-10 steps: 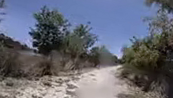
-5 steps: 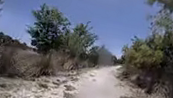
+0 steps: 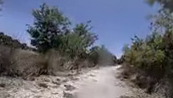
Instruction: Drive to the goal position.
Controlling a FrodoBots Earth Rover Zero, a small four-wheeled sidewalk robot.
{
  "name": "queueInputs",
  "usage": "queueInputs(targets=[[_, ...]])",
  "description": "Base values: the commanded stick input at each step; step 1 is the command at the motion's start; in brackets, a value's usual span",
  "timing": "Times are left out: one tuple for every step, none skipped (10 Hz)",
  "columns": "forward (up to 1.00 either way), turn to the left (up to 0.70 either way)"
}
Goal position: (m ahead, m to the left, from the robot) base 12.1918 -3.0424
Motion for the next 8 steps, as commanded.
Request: queueInputs(targets=[[0.3, 0.0], [0.3, 0.0], [0.3, 0.0], [0.3, 0.0], [0.3, 0.0], [0.3, 0.0], [0.3, 0.0], [0.3, 0.0]])
